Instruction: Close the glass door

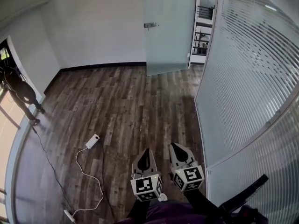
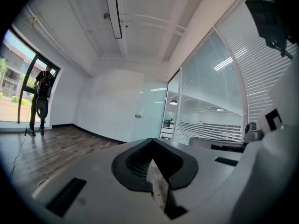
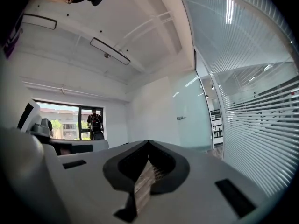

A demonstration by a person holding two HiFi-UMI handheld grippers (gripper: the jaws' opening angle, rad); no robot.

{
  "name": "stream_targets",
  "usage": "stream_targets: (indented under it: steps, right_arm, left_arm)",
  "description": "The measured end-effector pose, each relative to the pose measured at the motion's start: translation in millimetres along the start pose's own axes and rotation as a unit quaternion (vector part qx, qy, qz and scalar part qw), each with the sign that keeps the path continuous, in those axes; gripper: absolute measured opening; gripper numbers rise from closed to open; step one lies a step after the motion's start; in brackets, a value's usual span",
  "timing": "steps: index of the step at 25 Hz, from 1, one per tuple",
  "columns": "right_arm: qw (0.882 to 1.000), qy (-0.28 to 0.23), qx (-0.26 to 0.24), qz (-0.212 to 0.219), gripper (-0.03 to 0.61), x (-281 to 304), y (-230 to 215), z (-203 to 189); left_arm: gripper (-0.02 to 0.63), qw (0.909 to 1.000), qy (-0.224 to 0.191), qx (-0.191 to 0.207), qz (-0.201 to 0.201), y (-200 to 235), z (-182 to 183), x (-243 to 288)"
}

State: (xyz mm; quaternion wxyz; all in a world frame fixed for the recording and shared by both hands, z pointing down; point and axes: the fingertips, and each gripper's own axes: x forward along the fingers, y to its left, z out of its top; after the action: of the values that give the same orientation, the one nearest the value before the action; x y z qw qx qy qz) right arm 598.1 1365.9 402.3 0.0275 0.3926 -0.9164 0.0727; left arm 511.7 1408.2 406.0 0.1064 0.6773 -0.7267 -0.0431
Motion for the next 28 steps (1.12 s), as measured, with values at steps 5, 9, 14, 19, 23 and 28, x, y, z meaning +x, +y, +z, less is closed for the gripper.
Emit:
stream_targets:
  steps: [5, 9, 14, 19, 23, 28]
  right_arm:
    - [1.000, 0.008, 0.005, 0.002, -0.003, 19, -16, -11]
    - [1.000, 0.013, 0.007, 0.004, -0.003, 44, -27, -9]
    - [1.000, 0.020, 0.010, 0.000, -0.003, 94, -46, -6]
    - [1.000, 0.018, 0.010, 0.003, -0.003, 165, -64, 12]
    - [1.000, 0.012, 0.006, 0.003, -0.003, 221, -71, 25]
    - [1.000, 0.003, -0.003, -0.002, -0.003, 276, -77, 30]
  left_arm:
    - [0.000, 0.9997, 0.016, 0.002, 0.016, 7, -14, 22]
    - [0.000, 0.9996, 0.024, -0.001, 0.017, 13, -14, 49]
    - [0.000, 0.9996, 0.027, 0.000, 0.010, 29, -5, 102]
    - [0.000, 0.9997, 0.024, 0.004, 0.006, 55, 16, 171]
    - [0.000, 0.9998, 0.018, 0.011, -0.002, 81, 32, 220]
    - [0.000, 0.9997, 0.012, 0.019, -0.005, 113, 34, 271]
